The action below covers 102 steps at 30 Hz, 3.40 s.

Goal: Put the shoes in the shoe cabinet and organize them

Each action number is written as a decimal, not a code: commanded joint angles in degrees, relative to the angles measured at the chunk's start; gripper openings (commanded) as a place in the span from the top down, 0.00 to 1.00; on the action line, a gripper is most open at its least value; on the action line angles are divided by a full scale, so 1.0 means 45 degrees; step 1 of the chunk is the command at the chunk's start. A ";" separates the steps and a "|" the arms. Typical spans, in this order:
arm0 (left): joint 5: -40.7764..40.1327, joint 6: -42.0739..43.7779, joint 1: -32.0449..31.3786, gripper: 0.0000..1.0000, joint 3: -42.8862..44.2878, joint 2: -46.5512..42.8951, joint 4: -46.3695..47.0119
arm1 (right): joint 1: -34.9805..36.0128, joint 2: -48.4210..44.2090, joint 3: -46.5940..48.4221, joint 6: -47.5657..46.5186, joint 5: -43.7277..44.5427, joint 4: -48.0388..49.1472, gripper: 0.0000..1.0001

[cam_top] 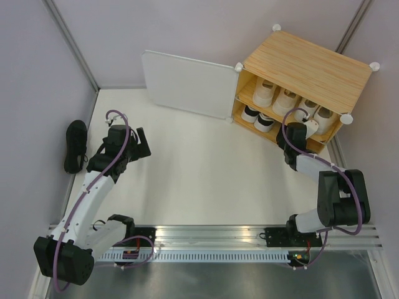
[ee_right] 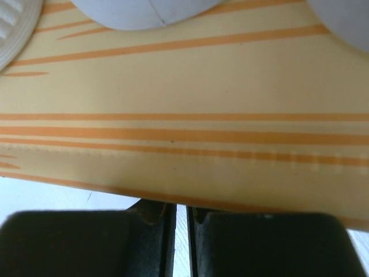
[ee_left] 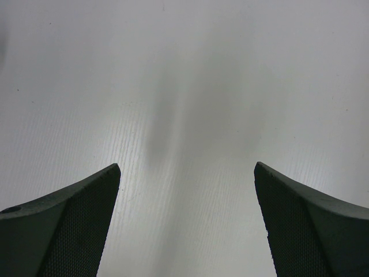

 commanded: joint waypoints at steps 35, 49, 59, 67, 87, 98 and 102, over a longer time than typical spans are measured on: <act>-0.0391 0.0226 0.0027 0.00 0.0046 0.0219 0.0171 | -0.0113 -0.3832 -0.0257 0.0019 -0.2749 -0.3219 0.40; -0.0702 -0.0145 0.0047 0.00 0.0144 0.1213 0.0112 | -0.0113 -0.8638 0.0798 -0.1681 -0.5170 -0.8088 0.02; -0.4173 -0.0808 0.2676 0.00 0.1120 0.3458 -0.0376 | 0.2285 -0.9830 -0.0195 -0.1856 -0.5212 -0.7836 0.02; -0.4939 -0.2039 0.5534 0.00 0.1530 0.5159 0.0014 | 0.4318 -1.0709 -0.1662 -0.1350 -0.5699 -0.7290 0.02; -0.8868 0.0342 0.6609 0.09 0.2429 0.8498 0.2123 | 0.5238 -1.1823 -0.2054 -0.1485 -0.6109 -0.7835 0.02; -0.8556 0.0148 0.7097 0.11 0.2820 0.8737 0.2358 | 0.5356 -1.1667 -0.2151 -0.1446 -0.6130 -0.7874 0.03; -0.8418 0.0108 0.7137 0.12 0.2255 0.8033 0.2923 | 0.5356 -1.1667 -0.2112 -0.1485 -0.6110 -0.7933 0.03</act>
